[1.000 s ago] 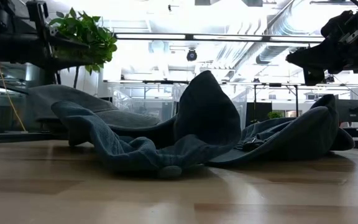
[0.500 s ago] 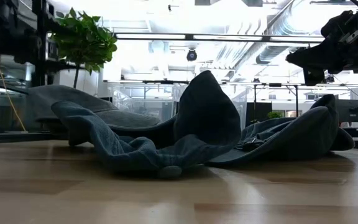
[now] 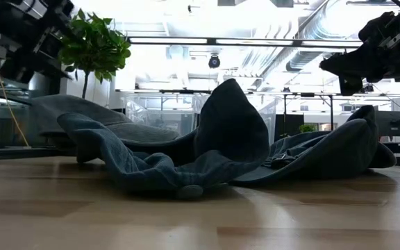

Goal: Pick & Place hat
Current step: Put the left gray cap into the right transparent bin

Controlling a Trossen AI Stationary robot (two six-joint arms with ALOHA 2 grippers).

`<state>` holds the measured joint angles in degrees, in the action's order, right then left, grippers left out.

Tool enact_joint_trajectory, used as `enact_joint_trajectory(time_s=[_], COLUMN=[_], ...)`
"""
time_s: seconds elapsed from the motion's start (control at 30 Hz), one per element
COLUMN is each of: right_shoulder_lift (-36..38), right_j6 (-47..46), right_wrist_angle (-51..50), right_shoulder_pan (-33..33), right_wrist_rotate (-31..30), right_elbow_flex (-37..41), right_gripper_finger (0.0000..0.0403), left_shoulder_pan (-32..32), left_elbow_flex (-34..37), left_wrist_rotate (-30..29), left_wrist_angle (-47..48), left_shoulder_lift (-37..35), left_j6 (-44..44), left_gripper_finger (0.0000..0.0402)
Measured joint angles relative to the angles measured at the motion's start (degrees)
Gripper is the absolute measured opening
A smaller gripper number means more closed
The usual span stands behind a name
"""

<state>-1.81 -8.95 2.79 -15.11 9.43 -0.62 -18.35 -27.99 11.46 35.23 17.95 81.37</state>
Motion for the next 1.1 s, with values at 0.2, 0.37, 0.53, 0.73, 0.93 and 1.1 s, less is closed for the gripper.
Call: enact_joint_trajectory(time_s=[0.2, 0.37, 0.53, 0.73, 0.93, 1.1], right_shoulder_lift=[0.0, 0.0, 0.0, 0.0, 0.0, 0.0], right_j6=[0.0, 0.0, 0.0, 0.0, 0.0, 0.0], right_wrist_angle=[0.0, 0.0, 0.0, 0.0, 0.0, 0.0], right_shoulder_pan=[0.0, 0.0, 0.0, 0.0, 0.0, 0.0], right_wrist_rotate=[0.0, 0.0, 0.0, 0.0, 0.0, 0.0], right_elbow_flex=[0.0, 0.0, 0.0, 0.0, 0.0, 0.0], right_gripper_finger=[0.0001, 0.0001, 0.0001, 0.0001, 0.0001, 0.0001], left_shoulder_pan=[1.9, 9.9, 20.8, 32.4, 41.1, 45.6], left_elbow_flex=[-2.2, -3.3, -3.3, -3.3, -3.4, -3.4], left_wrist_rotate=[4.8, 4.5, -1.7, -15.5, -25.7, -31.8], left_wrist_angle=[1.4, 1.4, 0.8, 0.4, 0.8, 0.8], left_shoulder_lift=[10.5, 18.7, 23.7, 26.7, 30.2, 34.1], left_j6=[1.5, 6.7, 16.4, 30.0, 41.2, 47.8], left_gripper_finger=[0.0234, 0.0234, 0.0234, 0.0234, 0.0234, 0.0234])
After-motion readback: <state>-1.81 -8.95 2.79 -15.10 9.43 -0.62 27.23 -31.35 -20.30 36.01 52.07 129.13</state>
